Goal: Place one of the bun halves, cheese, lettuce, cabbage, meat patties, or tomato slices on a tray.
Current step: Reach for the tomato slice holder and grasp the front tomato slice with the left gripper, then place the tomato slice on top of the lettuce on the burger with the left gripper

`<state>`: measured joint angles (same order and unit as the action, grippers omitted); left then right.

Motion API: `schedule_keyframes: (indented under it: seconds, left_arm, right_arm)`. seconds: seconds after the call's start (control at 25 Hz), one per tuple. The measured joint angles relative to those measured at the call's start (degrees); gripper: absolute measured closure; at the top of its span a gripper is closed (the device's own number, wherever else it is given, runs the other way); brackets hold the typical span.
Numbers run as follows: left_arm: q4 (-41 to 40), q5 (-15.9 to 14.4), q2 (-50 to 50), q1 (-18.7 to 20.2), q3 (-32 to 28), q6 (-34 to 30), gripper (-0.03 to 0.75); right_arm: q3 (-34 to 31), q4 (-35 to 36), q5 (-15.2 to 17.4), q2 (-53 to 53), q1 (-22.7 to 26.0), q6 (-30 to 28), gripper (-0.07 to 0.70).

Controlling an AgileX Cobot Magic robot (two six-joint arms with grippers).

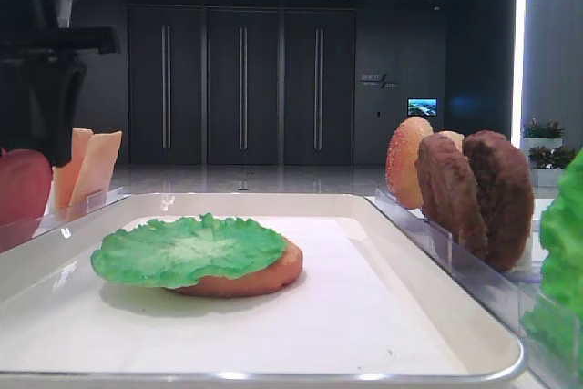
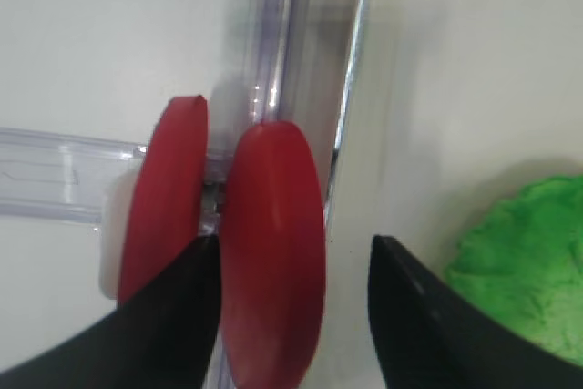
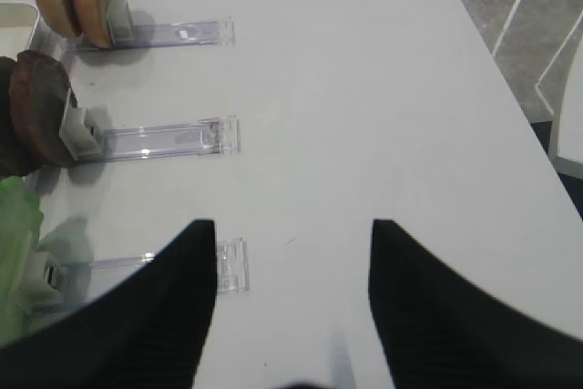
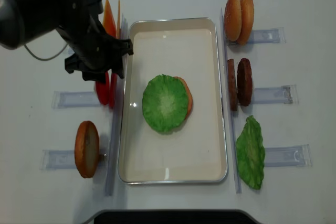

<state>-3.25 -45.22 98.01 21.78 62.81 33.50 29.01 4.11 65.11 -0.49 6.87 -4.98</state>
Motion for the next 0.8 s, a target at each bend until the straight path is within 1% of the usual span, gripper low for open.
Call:
schedule_keyframes:
  seconds: [0.08,0.12,0.16,0.2,0.24,0.28,0.32,0.48,0.56,0.68,0.76,0.8]
  left_arm:
    - [-0.1,0.0,1.8,0.0,0.0,-0.6,0.333]
    - [-0.3,-0.2,2.4,0.0,0.0,-0.8,0.373]
    - [-0.7,-0.5,2.9,0.0,0.0,-1.2,0.43]
    - [-1.1,-1.0,3.1,0.0,0.0,-1.7,0.524]
    - [-1.4,-1.6,3.1,0.0,0.0,-2.4,0.597]
    - [-1.6,-2.1,3.0,0.0,0.2,-2.9,0.643]
    - [-1.6,-2.4,2.8,0.0,0.5,-3.3,0.659]
    - [-1.1,-5.4,-0.2,0.0,4.0,-3.8,0.662]
    - [0.6,-5.5,-2.1,0.0,5.9,-4.1,0.662]
    - [3.3,-6.3,-3.7,0.1,6.4,-5.3,0.662]
    - [6.5,-6.1,-3.8,0.1,5.5,-7.6,0.662]
    - [9.1,-5.2,-3.8,0.1,4.4,-10.1,0.662]
  right_arm:
    - [0.0,0.0,0.0,0.0,0.0,0.0,0.268]
    - [0.0,0.0,0.0,0.0,0.0,0.0,0.268]
    - [0.0,0.0,0.0,0.0,0.0,0.0,0.268]
    - [0.0,0.0,0.0,0.0,0.0,0.0,0.268]
    - [0.0,0.0,0.0,0.0,0.0,0.0,0.268]
    - [0.0,0.0,0.0,0.0,0.0,0.0,0.268]
    - [0.0,0.0,0.0,0.0,0.0,0.0,0.268]
    - [0.0,0.0,0.0,0.0,0.0,0.0,0.268]
    - [0.0,0.0,0.0,0.0,0.0,0.0,0.268]
    - [0.0,0.0,0.0,0.0,0.0,0.0,0.268]
    - [0.0,0.0,0.0,0.0,0.0,0.0,0.268]
    - [0.0,0.0,0.0,0.0,0.0,0.0,0.268]
